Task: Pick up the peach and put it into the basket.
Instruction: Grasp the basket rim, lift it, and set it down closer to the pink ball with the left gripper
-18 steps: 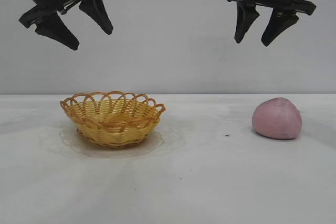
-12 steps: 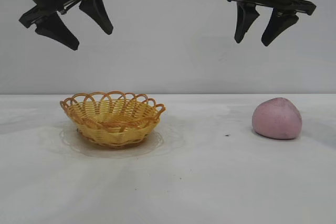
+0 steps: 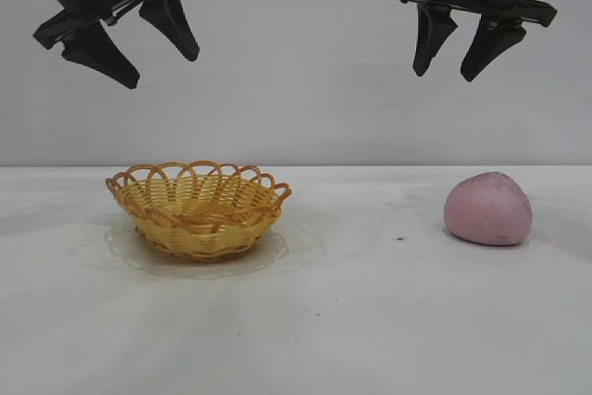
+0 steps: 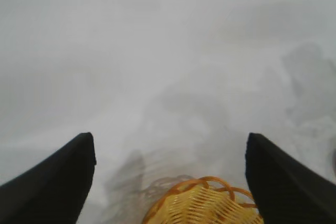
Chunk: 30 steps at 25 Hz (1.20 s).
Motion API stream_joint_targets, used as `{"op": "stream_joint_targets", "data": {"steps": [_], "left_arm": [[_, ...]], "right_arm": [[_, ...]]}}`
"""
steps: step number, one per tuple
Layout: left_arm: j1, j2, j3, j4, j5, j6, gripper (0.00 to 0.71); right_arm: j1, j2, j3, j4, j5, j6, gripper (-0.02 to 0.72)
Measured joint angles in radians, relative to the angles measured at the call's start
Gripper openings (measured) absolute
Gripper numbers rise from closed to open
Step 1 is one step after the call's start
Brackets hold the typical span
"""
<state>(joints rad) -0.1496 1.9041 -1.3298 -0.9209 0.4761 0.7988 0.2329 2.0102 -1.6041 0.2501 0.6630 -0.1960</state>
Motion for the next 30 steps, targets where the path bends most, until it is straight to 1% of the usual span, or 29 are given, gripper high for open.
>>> {"op": "stream_joint_targets", "data": {"steps": [3, 6, 8, 12, 15, 16, 17, 21, 23, 26, 30], "left_arm": [[0.0, 0.0, 0.0, 0.097, 0.039, 0.0, 0.521], [0.0, 0.0, -0.022, 0.22, 0.1, 0.0, 0.521], [0.0, 0.0, -0.052, 0.307, 0.151, 0.0, 0.521], [-0.002, 0.0, -0.118, 0.48, 0.287, 0.0, 0.521], [-0.019, 0.0, -0.16, 0.604, 0.377, 0.0, 0.521], [-0.031, 0.0, -0.169, 0.638, 0.394, 0.0, 0.48], [-0.042, 0.0, -0.176, 0.662, 0.405, 0.0, 0.465], [-0.099, 0.007, -0.183, 0.713, 0.407, 0.004, 0.468], [-0.125, 0.033, -0.198, 0.736, 0.41, 0.004, 0.468], [-0.145, 0.091, -0.212, 0.788, 0.418, -0.02, 0.468], [-0.146, 0.161, -0.266, 0.833, 0.452, -0.054, 0.468]], "right_arm": [[0.0, 0.0, 0.0, -0.016, 0.007, 0.0, 0.404], [0.0, 0.0, 0.0, -0.02, 0.008, 0.0, 0.404], [0.0, 0.0, 0.0, -0.02, 0.008, 0.0, 0.404], [0.0, 0.0, 0.0, -0.02, 0.011, 0.0, 0.404], [0.0, 0.0, 0.0, -0.021, 0.011, 0.0, 0.404], [0.0, 0.001, 0.0, -0.021, 0.011, 0.0, 0.404], [0.0, 0.001, 0.0, -0.021, 0.011, 0.0, 0.404], [0.0, 0.001, 0.0, -0.021, 0.015, 0.0, 0.404], [0.0, 0.002, 0.0, -0.023, 0.015, 0.0, 0.404], [0.0, 0.002, 0.0, -0.023, 0.019, 0.0, 0.404], [0.0, 0.002, 0.0, -0.023, 0.023, 0.0, 0.404]]}}
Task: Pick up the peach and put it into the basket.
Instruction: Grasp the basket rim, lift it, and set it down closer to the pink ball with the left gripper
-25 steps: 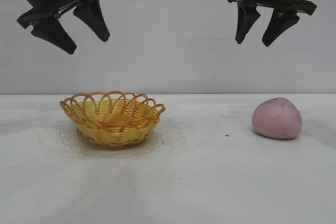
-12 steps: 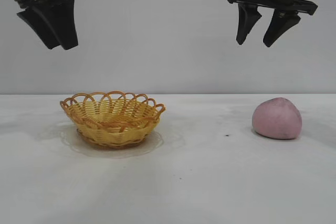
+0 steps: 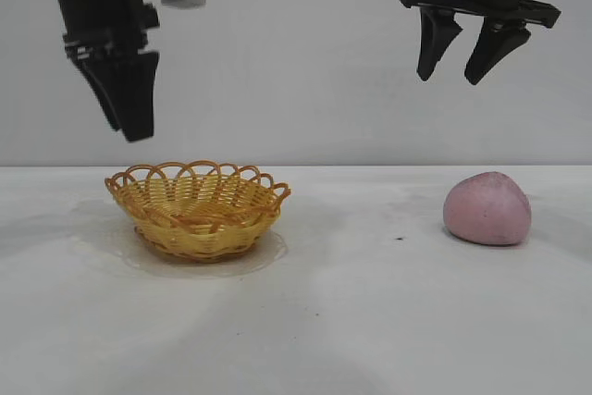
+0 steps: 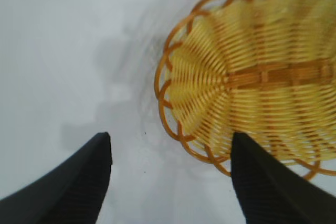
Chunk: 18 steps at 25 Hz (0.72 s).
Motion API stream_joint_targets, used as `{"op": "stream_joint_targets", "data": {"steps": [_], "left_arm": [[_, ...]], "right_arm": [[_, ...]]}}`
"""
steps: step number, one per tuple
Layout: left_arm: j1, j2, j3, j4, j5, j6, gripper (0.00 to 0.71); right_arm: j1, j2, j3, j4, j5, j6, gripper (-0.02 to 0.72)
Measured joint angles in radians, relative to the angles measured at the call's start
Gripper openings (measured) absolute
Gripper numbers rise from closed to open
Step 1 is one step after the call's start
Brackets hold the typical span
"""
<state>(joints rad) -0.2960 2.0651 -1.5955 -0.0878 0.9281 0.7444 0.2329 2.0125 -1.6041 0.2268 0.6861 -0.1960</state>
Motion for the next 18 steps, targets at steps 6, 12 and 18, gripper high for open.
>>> {"op": "stream_joint_targets", "data": {"steps": [6, 12, 18], "left_arm": [[0.0, 0.08, -0.168, -0.039, 0.15, -0.011, 0.468], [0.0, 0.167, -0.326, -0.059, 0.278, -0.013, 0.468], [0.0, 0.235, -0.435, -0.069, 0.294, -0.014, 0.365]], "right_arm": [[0.0, 0.0, 0.0, -0.005, 0.0, 0.0, 0.404], [0.0, 0.0, 0.0, -0.01, 0.008, 0.0, 0.404], [0.0, 0.0, 0.0, -0.012, 0.011, 0.0, 0.404]]}}
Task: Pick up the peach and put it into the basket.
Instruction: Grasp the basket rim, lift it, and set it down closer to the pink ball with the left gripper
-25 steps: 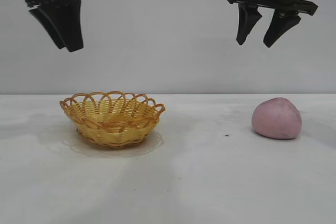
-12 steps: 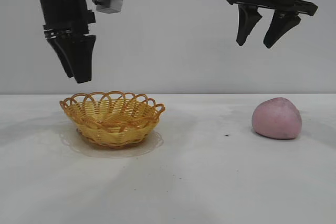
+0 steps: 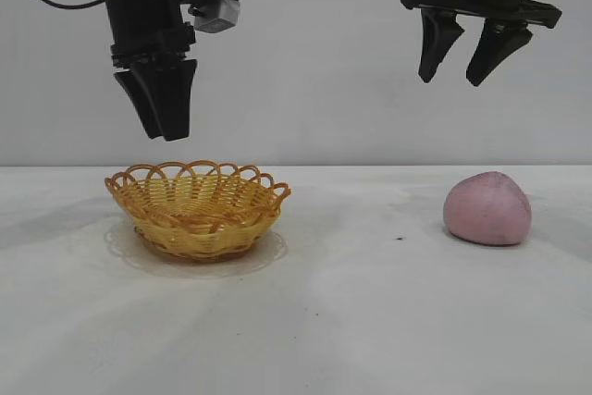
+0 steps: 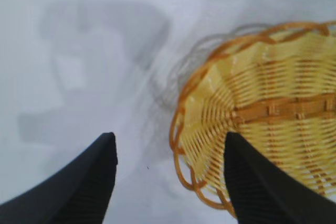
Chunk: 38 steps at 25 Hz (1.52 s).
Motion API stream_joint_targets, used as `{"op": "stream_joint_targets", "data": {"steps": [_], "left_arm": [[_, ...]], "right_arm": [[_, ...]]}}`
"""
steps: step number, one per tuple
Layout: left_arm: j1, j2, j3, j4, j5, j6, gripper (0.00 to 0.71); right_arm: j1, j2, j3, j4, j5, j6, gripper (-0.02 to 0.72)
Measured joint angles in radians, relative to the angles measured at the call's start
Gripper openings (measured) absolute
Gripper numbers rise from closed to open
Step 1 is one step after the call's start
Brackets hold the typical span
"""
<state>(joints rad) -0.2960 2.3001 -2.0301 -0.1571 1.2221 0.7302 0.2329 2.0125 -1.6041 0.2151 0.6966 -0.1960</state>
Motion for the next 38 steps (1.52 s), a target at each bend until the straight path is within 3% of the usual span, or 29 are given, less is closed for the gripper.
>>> {"op": "stream_joint_targets", "data": {"steps": [21, 26, 34, 35, 38], "left_arm": [[0.0, 0.113, -0.009, -0.016, 0.0, -0.008, 0.365], [-0.003, 0.122, -0.02, -0.034, 0.016, -0.003, 0.071], [-0.001, 0.111, -0.058, -0.042, 0.025, -0.128, 0.071], [0.005, 0.101, -0.058, -0.061, 0.025, -0.173, 0.0], [0.033, 0.071, -0.056, -0.162, 0.015, -0.306, 0.0]], "right_arm": [[0.0, 0.0, 0.0, -0.006, 0.008, 0.0, 0.404], [0.0, 0.0, 0.0, -0.011, 0.011, 0.0, 0.404], [0.0, 0.0, 0.0, -0.017, 0.011, 0.0, 0.404], [0.0, 0.0, 0.0, -0.021, 0.011, 0.0, 0.404], [0.0, 0.0, 0.0, -0.029, 0.011, 0.0, 0.404]]}}
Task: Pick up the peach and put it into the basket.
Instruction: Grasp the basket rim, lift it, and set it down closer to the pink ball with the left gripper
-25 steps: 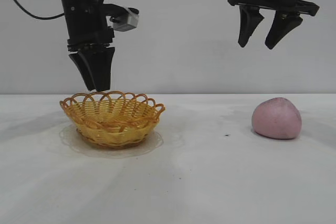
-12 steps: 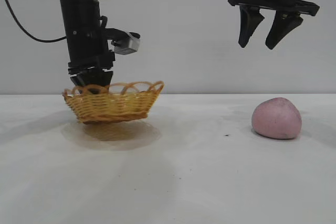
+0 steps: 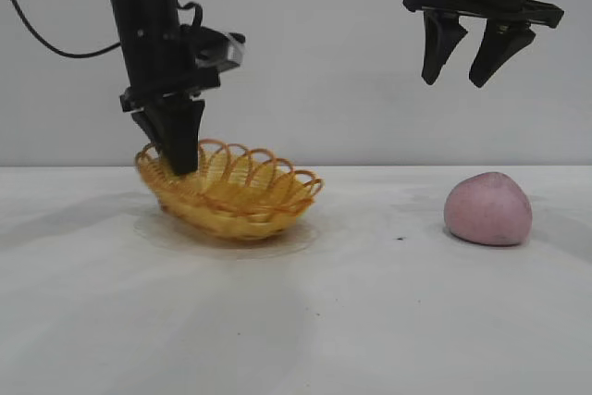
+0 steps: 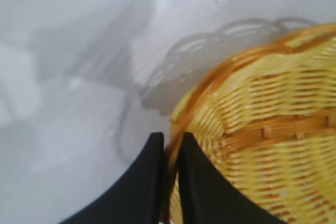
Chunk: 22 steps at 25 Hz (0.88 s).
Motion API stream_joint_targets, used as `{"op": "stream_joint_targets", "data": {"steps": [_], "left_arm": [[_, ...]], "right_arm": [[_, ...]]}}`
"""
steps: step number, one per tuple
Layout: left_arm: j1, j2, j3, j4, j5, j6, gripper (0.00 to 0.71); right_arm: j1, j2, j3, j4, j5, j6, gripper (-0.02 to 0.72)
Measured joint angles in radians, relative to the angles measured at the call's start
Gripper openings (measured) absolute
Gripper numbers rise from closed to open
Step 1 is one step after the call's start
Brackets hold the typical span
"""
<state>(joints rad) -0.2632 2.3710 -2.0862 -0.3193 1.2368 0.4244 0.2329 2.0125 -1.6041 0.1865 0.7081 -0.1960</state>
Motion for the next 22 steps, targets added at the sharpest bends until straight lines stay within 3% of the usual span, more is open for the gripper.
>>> {"op": "stream_joint_targets", "data": {"steps": [7, 14, 22], "left_arm": [[0.03, -0.084, 0.06, -0.112, -0.012, -0.222, 0.0], [0.03, -0.17, 0.321, -0.272, -0.023, -0.252, 0.0], [0.018, -0.296, 0.642, -0.441, -0.333, -0.212, 0.0]], "right_arm": [[0.0, 0.0, 0.0, -0.004, 0.0, 0.0, 0.404], [0.0, 0.0, 0.0, -0.006, -0.006, 0.0, 0.404], [0.0, 0.0, 0.0, -0.006, -0.008, 0.0, 0.404]]}}
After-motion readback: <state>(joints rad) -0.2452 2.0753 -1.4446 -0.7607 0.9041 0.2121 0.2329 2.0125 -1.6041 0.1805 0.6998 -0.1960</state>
